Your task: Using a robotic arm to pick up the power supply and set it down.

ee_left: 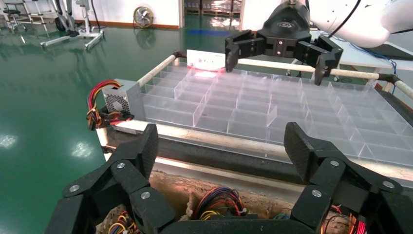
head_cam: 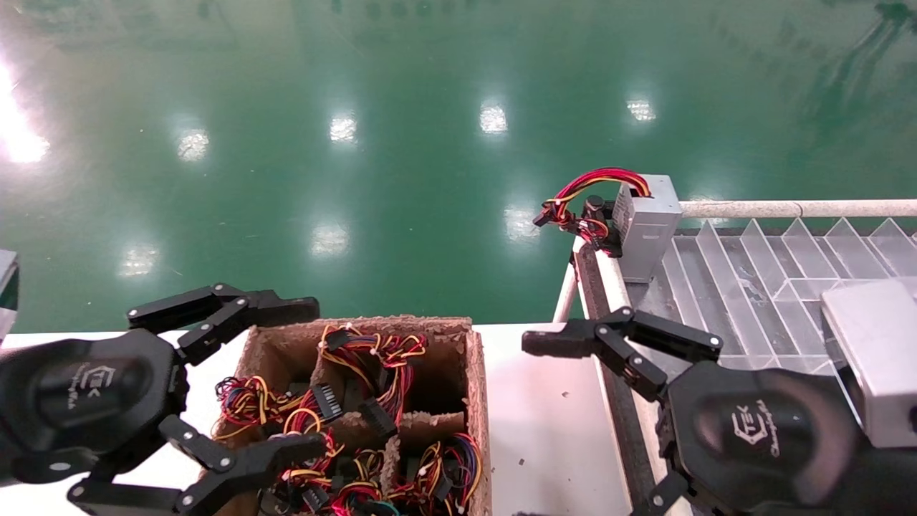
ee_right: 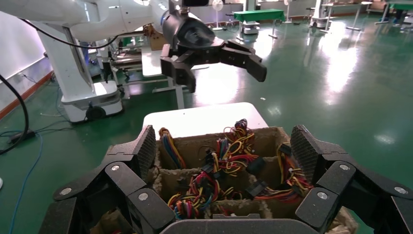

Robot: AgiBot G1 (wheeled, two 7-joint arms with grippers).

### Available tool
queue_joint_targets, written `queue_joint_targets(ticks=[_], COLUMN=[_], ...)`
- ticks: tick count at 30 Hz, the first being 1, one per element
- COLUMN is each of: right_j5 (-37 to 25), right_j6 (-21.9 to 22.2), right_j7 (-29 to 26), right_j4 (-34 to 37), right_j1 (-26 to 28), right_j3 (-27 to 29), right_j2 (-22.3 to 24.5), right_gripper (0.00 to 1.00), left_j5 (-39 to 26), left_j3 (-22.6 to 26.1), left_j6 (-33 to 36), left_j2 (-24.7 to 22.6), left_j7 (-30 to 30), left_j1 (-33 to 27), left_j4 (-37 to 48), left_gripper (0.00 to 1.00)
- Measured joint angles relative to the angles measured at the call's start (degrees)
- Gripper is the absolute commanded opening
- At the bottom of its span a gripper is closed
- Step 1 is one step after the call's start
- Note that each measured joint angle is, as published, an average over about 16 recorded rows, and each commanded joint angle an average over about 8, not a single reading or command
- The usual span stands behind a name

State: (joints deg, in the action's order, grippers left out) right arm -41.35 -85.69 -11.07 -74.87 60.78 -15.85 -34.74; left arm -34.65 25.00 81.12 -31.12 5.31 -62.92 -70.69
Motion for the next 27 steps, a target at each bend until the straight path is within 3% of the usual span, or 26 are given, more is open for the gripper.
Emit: queue_joint_targets(ticks=[27], right_j5=[-0.43], right_j6=[0.01], right_j7=[0.3], right_j4=[1.16], right_j1=[0.68], right_j3=[-0.11], right_j2=[-0.23], right_gripper=[1.0], left_j5=[0.0], left_j3=[0.0], left_j6=[0.0], left_j2=[0.0], left_j7=[0.0], left_j1=[0.0], left_j4=[0.0], left_gripper=[1.0])
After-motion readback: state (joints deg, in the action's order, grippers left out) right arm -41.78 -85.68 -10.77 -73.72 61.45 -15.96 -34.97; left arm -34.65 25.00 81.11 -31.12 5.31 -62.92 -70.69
